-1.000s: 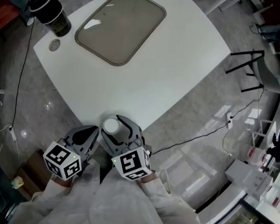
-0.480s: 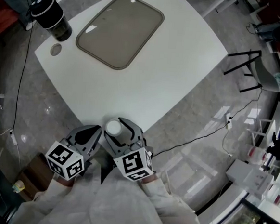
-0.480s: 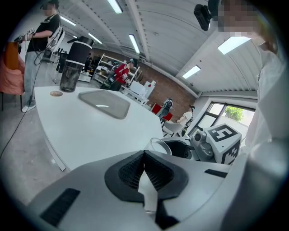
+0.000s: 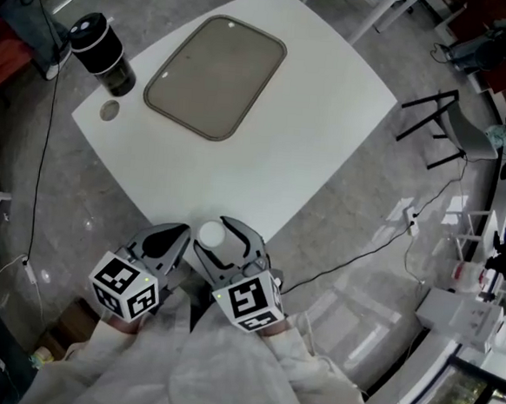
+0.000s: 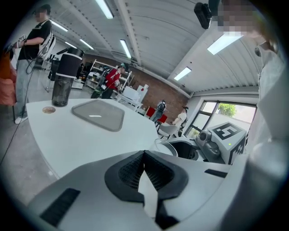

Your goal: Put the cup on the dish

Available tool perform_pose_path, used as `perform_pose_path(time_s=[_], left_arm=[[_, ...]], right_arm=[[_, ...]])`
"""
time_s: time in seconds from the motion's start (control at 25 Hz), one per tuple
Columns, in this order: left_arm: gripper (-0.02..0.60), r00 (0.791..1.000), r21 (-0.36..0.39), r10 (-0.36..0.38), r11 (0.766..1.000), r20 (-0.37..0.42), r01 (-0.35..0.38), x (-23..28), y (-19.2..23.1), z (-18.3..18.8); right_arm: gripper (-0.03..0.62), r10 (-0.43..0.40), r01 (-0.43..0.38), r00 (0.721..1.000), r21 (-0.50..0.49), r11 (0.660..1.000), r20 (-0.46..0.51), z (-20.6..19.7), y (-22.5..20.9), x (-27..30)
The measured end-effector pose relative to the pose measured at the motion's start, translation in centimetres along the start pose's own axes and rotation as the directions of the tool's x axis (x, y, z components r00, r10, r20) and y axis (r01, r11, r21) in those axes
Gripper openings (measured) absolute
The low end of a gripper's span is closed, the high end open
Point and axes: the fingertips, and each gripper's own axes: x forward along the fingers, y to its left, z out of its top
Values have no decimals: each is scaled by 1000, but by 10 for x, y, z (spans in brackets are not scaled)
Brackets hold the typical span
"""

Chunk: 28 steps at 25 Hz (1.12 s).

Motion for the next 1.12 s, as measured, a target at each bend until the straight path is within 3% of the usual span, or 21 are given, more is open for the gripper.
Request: perform_pose_path(time_s=[0.36, 1.12], left_arm=[[8, 998, 107, -29, 994, 55, 23, 6, 0, 39], [8, 982, 101, 90, 989, 168, -108, 76, 76, 151]], right_arm=[[272, -32, 34, 999, -56, 998, 36, 34, -26, 5], [272, 40, -30, 993, -93, 995, 110, 131, -164, 85]])
